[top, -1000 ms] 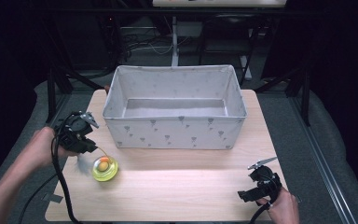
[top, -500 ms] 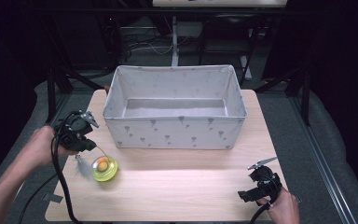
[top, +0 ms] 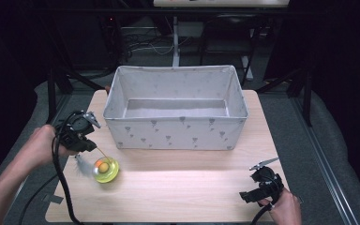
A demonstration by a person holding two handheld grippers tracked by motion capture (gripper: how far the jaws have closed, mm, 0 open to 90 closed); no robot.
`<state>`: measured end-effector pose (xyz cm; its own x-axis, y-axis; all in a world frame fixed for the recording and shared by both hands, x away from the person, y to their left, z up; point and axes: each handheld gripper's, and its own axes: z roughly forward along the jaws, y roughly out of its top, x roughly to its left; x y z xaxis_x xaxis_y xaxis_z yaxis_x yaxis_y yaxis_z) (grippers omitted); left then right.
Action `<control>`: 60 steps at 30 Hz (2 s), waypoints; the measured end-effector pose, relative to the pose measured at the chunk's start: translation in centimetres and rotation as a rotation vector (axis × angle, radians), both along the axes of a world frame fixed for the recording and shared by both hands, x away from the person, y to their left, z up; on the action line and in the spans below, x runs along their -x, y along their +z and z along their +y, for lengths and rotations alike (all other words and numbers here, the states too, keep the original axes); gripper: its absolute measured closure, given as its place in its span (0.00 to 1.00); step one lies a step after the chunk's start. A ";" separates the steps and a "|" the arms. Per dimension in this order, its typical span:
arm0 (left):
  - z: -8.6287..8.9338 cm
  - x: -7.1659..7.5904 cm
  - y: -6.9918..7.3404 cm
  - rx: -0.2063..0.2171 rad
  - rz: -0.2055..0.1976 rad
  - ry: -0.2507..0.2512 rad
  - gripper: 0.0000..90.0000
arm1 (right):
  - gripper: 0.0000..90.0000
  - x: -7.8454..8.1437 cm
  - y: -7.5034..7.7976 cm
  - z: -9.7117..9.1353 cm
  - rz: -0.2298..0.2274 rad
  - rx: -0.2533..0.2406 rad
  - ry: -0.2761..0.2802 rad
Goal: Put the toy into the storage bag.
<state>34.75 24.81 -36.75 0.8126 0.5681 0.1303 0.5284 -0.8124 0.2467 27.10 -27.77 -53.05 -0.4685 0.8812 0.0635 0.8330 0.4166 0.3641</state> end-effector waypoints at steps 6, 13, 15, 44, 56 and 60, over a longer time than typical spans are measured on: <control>-0.1 0.1 0.3 -0.002 0.008 -0.008 0.98 | 0.04 0.0 0.0 0.0 0.001 -0.006 0.000; -0.2 0.0 0.9 -0.006 0.011 -0.012 0.98 | 0.04 0.0 0.0 0.0 0.002 -0.001 0.000; -0.3 0.0 1.2 -0.010 0.008 -0.012 0.98 | 0.04 0.0 0.0 0.0 0.002 -0.004 -0.001; -0.6 -0.9 4.9 -0.064 0.010 -0.015 0.98 | 0.04 0.0 0.0 0.0 0.009 0.006 0.007; -0.3 -1.4 6.8 -0.067 0.001 0.003 0.98 | 0.04 0.0 0.0 0.0 0.007 0.005 0.002; -0.1 -1.6 7.3 -0.057 0.004 0.001 0.98 | 0.04 0.0 0.0 0.0 0.005 0.004 0.001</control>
<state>36.32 24.69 -29.41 0.8123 0.5610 0.1593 0.5305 -0.8243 0.1979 27.09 -27.81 -53.05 -0.4690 0.8809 0.0629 0.8345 0.4188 0.3581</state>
